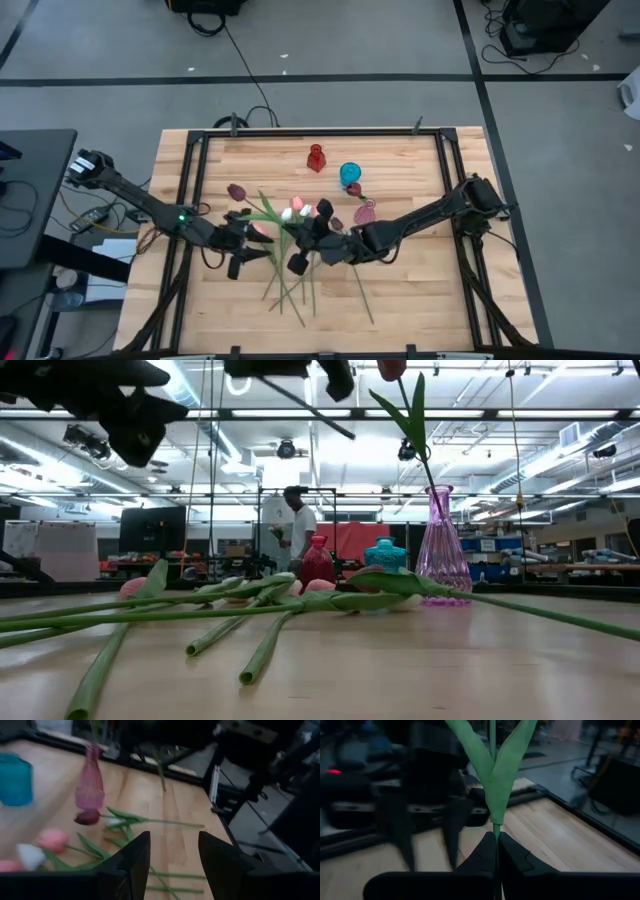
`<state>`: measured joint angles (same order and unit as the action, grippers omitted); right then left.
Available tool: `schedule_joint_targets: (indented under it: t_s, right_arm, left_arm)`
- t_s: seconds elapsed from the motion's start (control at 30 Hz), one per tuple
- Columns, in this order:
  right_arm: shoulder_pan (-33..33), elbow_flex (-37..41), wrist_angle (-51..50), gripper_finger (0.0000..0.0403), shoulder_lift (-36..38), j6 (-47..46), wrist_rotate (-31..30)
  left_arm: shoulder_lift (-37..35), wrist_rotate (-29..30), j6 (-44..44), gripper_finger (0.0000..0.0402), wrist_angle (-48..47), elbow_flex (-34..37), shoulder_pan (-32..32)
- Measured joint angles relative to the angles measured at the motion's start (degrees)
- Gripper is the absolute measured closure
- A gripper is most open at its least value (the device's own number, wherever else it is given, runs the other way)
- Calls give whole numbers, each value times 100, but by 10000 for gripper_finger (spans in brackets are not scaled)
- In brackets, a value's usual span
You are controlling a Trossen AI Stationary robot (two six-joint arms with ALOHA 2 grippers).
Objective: Sort flowers into vase by color
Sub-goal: Put the left red tulip into the pink vase
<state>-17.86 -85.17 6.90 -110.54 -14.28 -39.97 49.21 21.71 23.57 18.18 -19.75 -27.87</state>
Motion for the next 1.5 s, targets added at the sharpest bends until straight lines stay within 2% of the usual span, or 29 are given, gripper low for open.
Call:
schedule_joint_targets:
  t_s: [0.1,0.23,0.37,0.53,0.8,1.0,1.1,1.2,1.3,1.5]
  right_arm:
    - [-37,4,117,387,130,323,342]
    - [-184,5,146,387,574,849,409]
    - [-163,-2,-97,387,996,1235,556]
    - [-58,7,-386,387,1478,1530,1158]
    - [-38,96,-963,387,2446,1970,1740]
    - [-38,1099,-864,387,3450,2045,1909]
    - [-38,1859,-266,387,4023,2136,1963]
    - [-18,2631,331,387,4460,2149,2301]
    - [8,3319,616,387,4614,2141,2572]
    - [-41,4099,1803,387,4590,2030,2571]
  left_arm:
    - [-377,77,60,229,-294,0,-1]
    - [-464,79,200,229,-510,0,-1]
    - [-317,311,236,229,-454,2,-1]
    - [-61,808,425,229,-168,4,3]
    - [634,1012,562,229,707,4,3]
    - [1167,1690,560,229,1554,4,16]
    - [1314,1838,562,229,1901,4,21]
    - [1466,1904,550,229,1983,-116,26]
    - [1689,1970,531,229,1978,-330,88]
    - [2248,1990,263,229,1965,-734,131]
